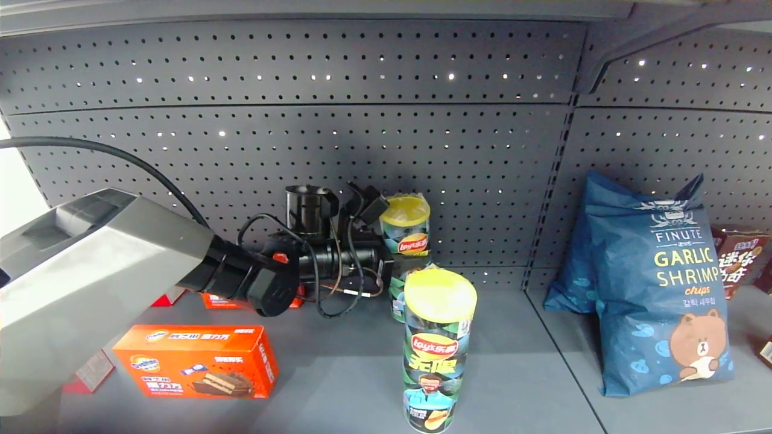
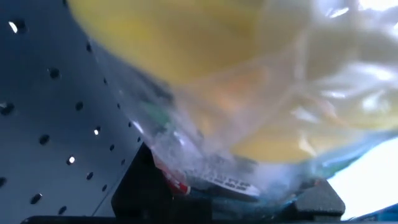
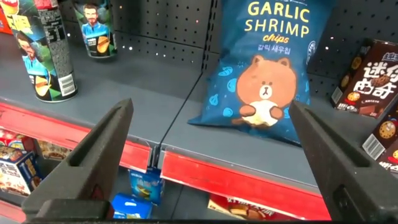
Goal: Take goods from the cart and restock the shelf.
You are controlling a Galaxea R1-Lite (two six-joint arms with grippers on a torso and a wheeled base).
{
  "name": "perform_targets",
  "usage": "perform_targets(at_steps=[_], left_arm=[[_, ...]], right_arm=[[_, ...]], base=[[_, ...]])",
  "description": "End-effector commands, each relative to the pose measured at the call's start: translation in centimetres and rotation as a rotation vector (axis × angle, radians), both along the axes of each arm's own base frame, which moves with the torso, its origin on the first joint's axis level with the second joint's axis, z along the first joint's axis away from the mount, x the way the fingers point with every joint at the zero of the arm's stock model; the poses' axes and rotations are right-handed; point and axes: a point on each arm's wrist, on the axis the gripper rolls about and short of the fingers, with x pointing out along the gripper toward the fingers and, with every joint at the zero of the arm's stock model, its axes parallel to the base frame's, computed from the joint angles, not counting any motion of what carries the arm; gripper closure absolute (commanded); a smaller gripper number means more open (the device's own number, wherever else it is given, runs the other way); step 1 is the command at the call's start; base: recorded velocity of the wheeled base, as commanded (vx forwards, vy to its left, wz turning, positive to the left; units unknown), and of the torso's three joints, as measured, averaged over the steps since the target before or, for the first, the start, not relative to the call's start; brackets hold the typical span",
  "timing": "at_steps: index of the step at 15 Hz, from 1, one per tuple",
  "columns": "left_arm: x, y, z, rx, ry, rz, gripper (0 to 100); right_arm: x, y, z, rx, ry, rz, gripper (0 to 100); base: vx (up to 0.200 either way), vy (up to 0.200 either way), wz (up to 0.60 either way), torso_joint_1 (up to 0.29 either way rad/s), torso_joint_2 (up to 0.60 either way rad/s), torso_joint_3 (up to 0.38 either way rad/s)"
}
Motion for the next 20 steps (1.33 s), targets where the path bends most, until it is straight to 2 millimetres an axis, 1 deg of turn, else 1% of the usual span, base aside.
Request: perform_targets(at_steps=[1,2,7,8,16,18,20], left_arm=[[0.2,0.0,-0.6,0.005,0.012,0.001,100],[0.3,0.0,-1.1,0.010,0.022,0.003,100],[1.1,0.0,-1.8,0.011,0.026,0.010,100],[1.1,0.0,-1.8,0.012,0.028,0.010,0],[0.9,0.2,-2.1,0.027,0.014,0.010,0],[0.9,1.1,-2.4,0.046,0.001,0.020,0],[0.1,1.9,-2.0,0.062,-0.009,0.027,0]], right_arm=[[0.1,0.0,0.0,-0.002,0.005,0.001,0],[0.1,0.0,0.0,-0.002,0.005,0.001,0],[0.1,0.0,-0.2,-0.002,0.013,0.001,0],[0.1,0.0,-0.2,-0.002,0.013,0.001,0],[0.4,0.1,-0.9,-0.003,0.016,0.001,0],[0.4,0.1,-1.1,-0.003,0.022,0.001,0],[0.5,0.1,-1.4,-0.004,0.027,0.003,0]], base=[[0.000,0.000,0.00,0.000,0.00,0.000],[0.000,0.000,0.00,0.000,0.00,0.000],[0.000,0.000,0.00,0.000,0.00,0.000],[0.000,0.000,0.00,0.000,0.00,0.000],[0.000,0.000,0.00,0.000,0.00,0.000],[0.000,0.000,0.00,0.000,0.00,0.000],[0.000,0.000,0.00,0.000,0.00,0.000]])
